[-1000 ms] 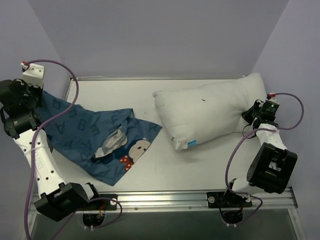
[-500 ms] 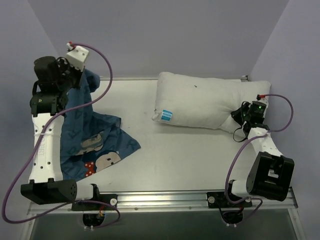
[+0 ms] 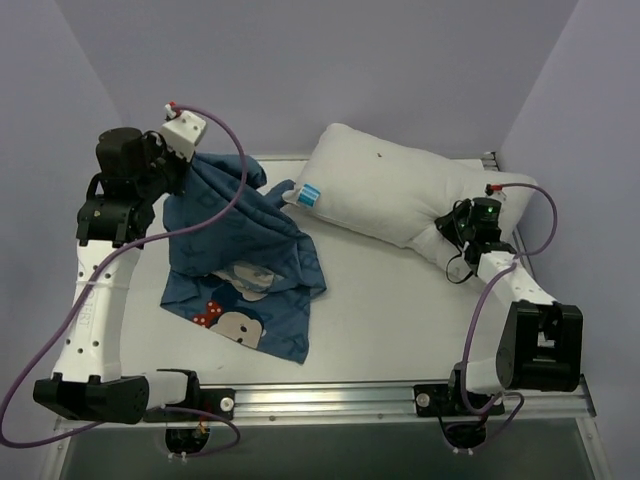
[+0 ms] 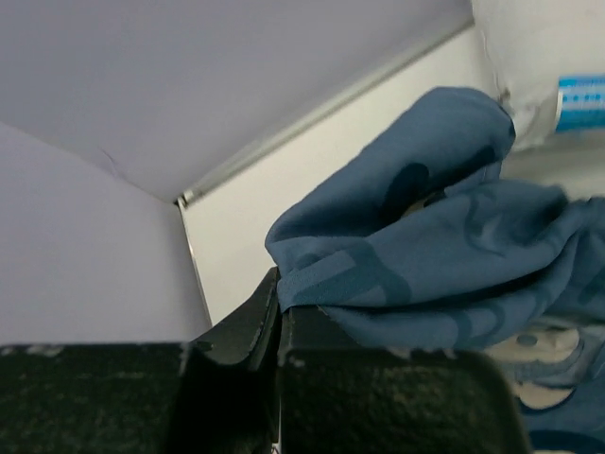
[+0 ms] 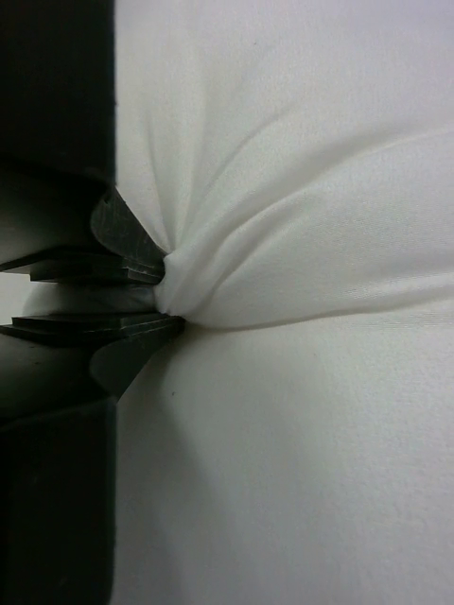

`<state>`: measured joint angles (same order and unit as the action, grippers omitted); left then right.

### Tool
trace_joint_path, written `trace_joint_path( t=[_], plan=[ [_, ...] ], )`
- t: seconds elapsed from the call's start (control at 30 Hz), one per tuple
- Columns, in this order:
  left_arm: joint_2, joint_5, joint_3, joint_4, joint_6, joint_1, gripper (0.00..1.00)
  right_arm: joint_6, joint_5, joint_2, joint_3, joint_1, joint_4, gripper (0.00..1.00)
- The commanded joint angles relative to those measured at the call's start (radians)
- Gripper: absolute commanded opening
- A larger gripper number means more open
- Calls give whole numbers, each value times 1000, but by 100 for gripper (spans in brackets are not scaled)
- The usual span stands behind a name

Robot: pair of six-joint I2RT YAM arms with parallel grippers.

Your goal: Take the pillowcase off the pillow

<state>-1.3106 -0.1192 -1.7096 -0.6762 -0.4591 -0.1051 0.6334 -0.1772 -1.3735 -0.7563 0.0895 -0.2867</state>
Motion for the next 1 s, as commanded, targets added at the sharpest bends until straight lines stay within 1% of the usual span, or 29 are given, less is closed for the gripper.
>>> trace_joint_path(
  t=[0.0,0.1,0.13,0.17,0.2,0.23,0.27,0.3,0.33,0.4,0.43,0.47,0.53,0.57,0.67,0.7,0.77,0.8,0.87,0.97],
  plan=[
    [33,52,177,35,-32,15,2,29,16,-53,-52,-55,9,0],
    [42,26,324,27,-58,16,2,-15,22,-139,-127,-76,49,0],
    [40,18,356,23,-68,16,8,-23,1,-154,-150,-76,61,0],
    [36,7,381,11,-81,15,22,-43,-5,-176,-159,-76,72,0],
    [30,-29,416,-37,-98,16,42,-52,-14,-180,-169,-76,80,1],
    [25,-45,423,-61,-119,15,64,-60,-33,-180,-175,-76,96,30],
    [21,-56,424,-89,-125,13,94,-79,-41,-168,-181,-76,104,46],
    [20,-63,418,-133,-125,13,94,-90,-41,-158,-187,-79,118,60],
    [22,-63,412,-150,-122,13,94,-104,-35,-147,-195,-83,154,99],
    [42,-54,397,-184,-112,16,94,-167,-1,-112,-236,-97,208,100],
    [50,-33,387,-194,-102,18,94,-187,14,-101,-253,-114,268,100],
    [69,-17,383,-203,-96,19,94,-205,54,-76,-267,-125,286,100],
    [86,28,384,-236,-70,31,94,-247,76,-30,-299,-131,378,100],
    [96,44,389,-252,-61,41,94,-256,90,-15,-305,-132,397,100],
    [97,61,421,-333,-20,134,94,-284,107,60,-310,-132,468,100],
    [96,50,435,-374,-16,212,94,-288,135,80,-311,-132,487,100],
    [111,29,496,-394,-18,290,94,-293,174,131,-305,-132,550,100],
    [123,27,519,-392,-21,365,94,-291,214,148,-299,-132,563,100],
    [163,35,592,-366,-39,424,94,-279,217,198,-261,-132,581,100],
    [218,104,659,-320,-39,464,94,-253,188,267,-186,-132,564,100]
  ],
)
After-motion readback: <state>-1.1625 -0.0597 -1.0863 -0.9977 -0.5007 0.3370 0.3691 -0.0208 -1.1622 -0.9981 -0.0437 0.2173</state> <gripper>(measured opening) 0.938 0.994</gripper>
